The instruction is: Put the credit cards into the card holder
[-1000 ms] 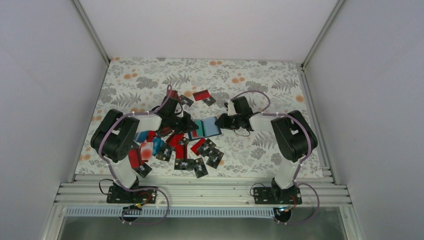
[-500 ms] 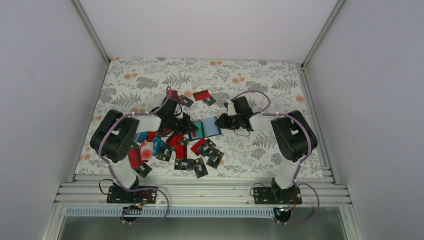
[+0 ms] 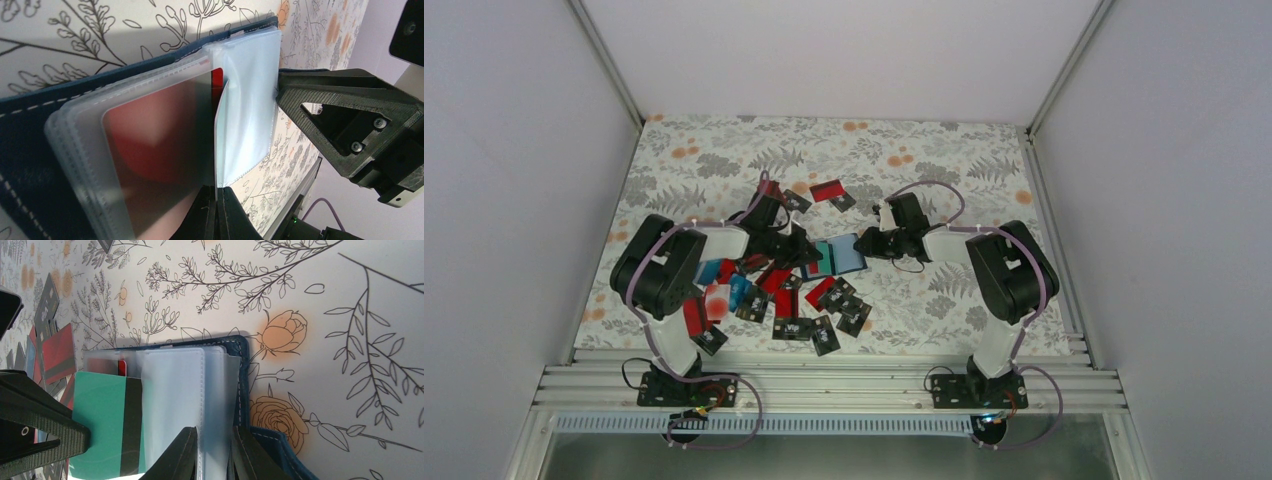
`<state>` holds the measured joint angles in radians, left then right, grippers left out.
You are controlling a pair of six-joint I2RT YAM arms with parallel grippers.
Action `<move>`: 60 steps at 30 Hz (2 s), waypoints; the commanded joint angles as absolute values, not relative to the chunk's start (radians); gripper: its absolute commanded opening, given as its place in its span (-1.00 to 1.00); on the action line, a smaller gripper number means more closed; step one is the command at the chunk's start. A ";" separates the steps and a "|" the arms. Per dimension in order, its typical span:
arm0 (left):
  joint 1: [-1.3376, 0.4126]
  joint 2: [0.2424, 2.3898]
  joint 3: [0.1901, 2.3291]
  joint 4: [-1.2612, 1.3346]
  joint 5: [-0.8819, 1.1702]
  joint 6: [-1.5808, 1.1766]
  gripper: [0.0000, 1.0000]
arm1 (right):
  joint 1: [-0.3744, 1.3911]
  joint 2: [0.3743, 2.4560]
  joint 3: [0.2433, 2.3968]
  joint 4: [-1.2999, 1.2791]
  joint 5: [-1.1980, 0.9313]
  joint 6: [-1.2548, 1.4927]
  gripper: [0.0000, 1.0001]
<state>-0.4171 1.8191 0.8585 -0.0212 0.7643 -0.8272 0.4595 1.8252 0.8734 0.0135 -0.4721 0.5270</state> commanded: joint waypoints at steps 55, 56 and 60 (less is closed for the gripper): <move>-0.479 1.905 0.900 0.051 0.654 -0.865 -0.95 | 0.471 1.886 0.755 -0.118 -0.472 0.552 -0.60; -0.482 1.908 0.901 0.051 0.653 -0.866 -0.95 | 0.470 1.884 0.752 -0.117 -0.473 0.555 -0.62; -0.495 1.910 0.901 0.058 0.642 -0.879 -0.95 | 0.471 1.881 0.740 -0.108 -0.479 0.563 -0.65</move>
